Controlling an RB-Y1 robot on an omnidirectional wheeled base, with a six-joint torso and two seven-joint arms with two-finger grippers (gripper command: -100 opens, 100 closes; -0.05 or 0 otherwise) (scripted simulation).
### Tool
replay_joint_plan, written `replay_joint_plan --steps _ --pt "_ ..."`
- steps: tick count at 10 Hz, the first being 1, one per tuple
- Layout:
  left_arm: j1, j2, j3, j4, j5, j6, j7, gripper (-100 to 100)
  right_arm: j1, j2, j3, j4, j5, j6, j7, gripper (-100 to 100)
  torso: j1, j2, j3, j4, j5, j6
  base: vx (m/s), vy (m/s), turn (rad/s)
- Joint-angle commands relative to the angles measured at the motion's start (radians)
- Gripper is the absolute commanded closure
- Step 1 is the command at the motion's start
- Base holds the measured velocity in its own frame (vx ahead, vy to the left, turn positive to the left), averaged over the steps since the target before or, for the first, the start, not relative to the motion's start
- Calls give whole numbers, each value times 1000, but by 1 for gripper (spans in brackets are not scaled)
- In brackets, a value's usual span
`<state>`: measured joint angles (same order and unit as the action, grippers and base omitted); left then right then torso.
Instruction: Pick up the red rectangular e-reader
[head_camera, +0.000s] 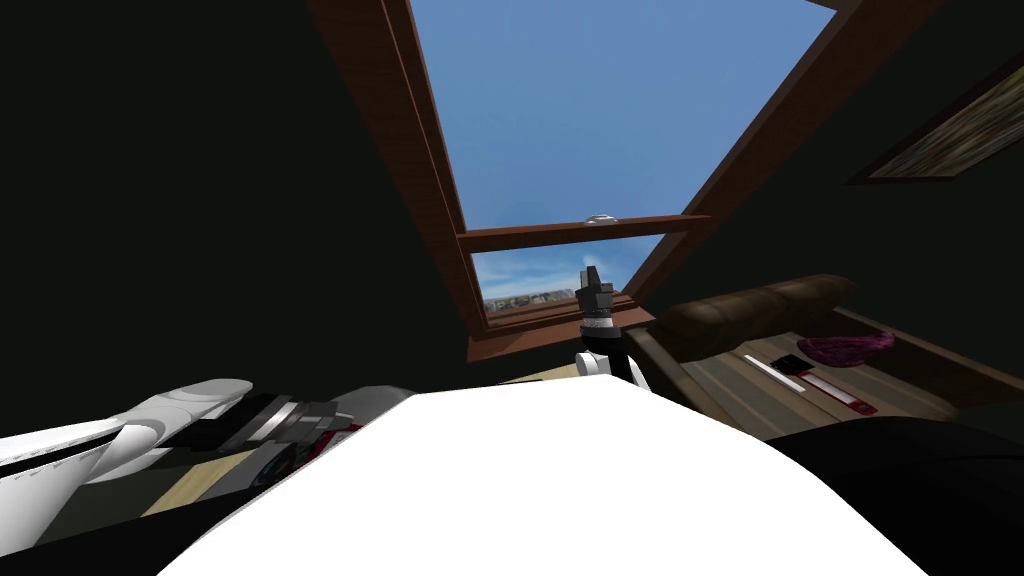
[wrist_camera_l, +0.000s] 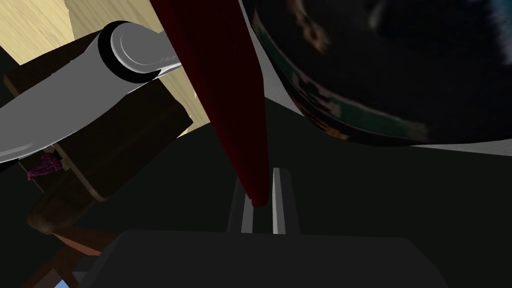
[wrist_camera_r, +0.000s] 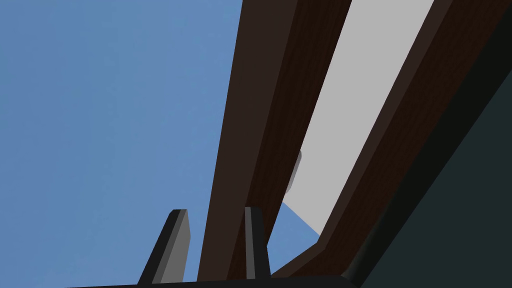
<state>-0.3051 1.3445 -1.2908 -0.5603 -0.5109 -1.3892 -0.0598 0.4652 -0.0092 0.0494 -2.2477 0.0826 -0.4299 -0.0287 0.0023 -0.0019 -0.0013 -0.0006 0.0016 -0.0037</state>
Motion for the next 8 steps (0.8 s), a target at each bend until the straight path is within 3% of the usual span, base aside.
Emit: replay_joint_plan --steps 1,3,4,5,7,8 --pt "0 0 0 0 0 0 0 100 0 0 0 0 0 0 0 0 0 0 0 0 0 0 0 0 0" --pt "1 0 0 0 0 -1 0 100 0 0 0 0 0 0 0 0 1 0 0 0 0 1 0 0 0" --pt "1 0 0 0 0 -1 0 0 0 0 0 0 0 0 0 0 1 0 0 0 0 1 0 0 0" --pt "-12 19 -9 4 2 -30 -1 100 0 0 0 0 0 0 0 0 1 0 0 0 0 1 20 24 35" --pt "-9 26 -9 -11 4 -22 2 100 0 0 0 0 0 0 0 0 3 -2 -1 0 -1 0 20 31 15" --pt "-10 27 -9 -9 4 -25 2 0 0 0 0 0 0 0 0 0 2 -1 -1 0 0 1 0 0 0"
